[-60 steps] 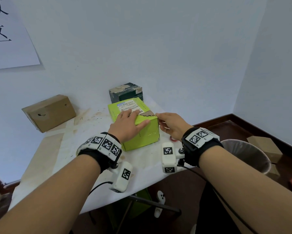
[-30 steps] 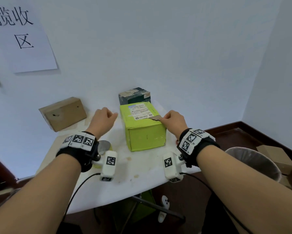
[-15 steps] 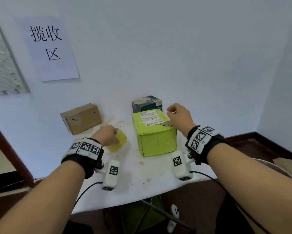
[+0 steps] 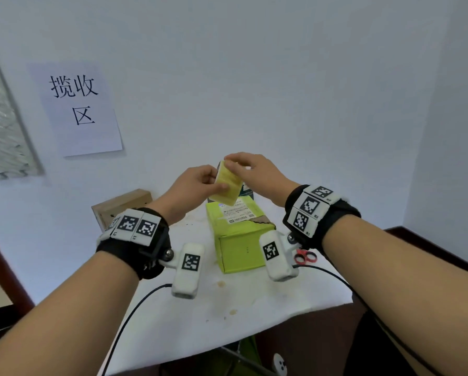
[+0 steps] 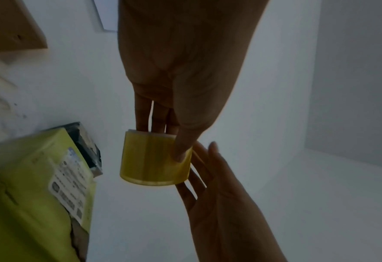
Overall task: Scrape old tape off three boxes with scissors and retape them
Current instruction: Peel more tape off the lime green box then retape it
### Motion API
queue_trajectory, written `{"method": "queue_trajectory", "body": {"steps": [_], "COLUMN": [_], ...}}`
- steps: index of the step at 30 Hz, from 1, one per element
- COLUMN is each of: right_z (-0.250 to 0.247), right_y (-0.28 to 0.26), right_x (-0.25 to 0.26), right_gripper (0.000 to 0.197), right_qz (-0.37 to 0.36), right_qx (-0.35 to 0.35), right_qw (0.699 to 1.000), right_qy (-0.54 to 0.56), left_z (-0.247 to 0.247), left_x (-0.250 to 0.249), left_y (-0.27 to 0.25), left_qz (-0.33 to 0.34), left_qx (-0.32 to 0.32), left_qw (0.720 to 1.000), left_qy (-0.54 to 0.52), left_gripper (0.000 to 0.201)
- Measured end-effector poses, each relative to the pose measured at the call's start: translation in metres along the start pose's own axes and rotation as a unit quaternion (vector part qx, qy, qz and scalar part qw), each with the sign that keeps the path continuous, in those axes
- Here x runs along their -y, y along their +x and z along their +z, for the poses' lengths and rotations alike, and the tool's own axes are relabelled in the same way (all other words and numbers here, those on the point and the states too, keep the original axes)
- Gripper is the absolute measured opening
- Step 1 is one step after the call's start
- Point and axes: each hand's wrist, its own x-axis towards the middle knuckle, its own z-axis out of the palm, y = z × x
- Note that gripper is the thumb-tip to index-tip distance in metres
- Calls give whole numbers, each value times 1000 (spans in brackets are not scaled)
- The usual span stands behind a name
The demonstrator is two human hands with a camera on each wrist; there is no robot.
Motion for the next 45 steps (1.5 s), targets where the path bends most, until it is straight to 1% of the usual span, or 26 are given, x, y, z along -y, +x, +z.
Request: {"method": "queue_trajectory", "body": {"steps": [2, 4, 9, 14, 20, 23, 24, 27, 29, 32, 35, 36, 38, 40, 45], "right_z": [-4, -8, -20, -26, -34, -37, -37, -34, -33, -33, -29, -27, -25, -23, -25], "right_y": [-1, -3, -7, -12, -18, -19, -20, -19, -21, -24, -30, -31, -32, -32, -32], "right_x": [-4, -8, -9, -13, -25, -31, -33, -36, -38, -40, -43, -45, -48, -50, -52], "right_gripper": [32, 29, 17, 13, 11, 6, 6, 6, 6, 12, 17, 19, 22, 24, 26], "right_qz": [-13, -15, -11, 15, 35, 54, 65, 103, 114, 114, 101, 97, 82, 65, 54], "right_qx": [-23, -51, -109, -152, -161, -175, -170, -122, -122, -155, -160, -159, -154, -154, -158], "right_qw": [999, 998, 994, 988, 986, 982, 981, 977, 970, 969, 979, 981, 984, 985, 985], "right_qy": [-27, -28, -4, -10, -3, 43, 64, 143, 174, 156, 71, 56, 43, 37, 34], "left_z": [6, 13, 26, 40, 54, 58, 59, 62, 65, 67, 65, 64, 65, 69, 76], "left_x": [-5, -9, -16, -21, -20, -20, -19, -20, -20, -21, -17, -16, -12, -11, -15], "left_y": [2, 3, 5, 6, 8, 10, 11, 14, 14, 15, 20, 21, 24, 27, 28], "left_qz": [-9, -11, 6, 17, 24, 41, 42, 44, 45, 46, 23, 18, 18, 33, 91], "left_qx": [9, 22, 34, 64, 78, 64, 59, 46, 51, 53, 1, 0, 26, 34, -21], "left_qw": [999, 999, 999, 998, 997, 997, 997, 998, 997, 994, 998, 998, 994, 989, 979], "left_qy": [-33, -43, -32, -9, -5, -7, -10, 2, 32, 80, 60, 63, 101, 142, 179], "left_gripper": [9, 11, 11, 17, 21, 17, 16, 15, 16, 22, 27, 29, 35, 32, 19]}}
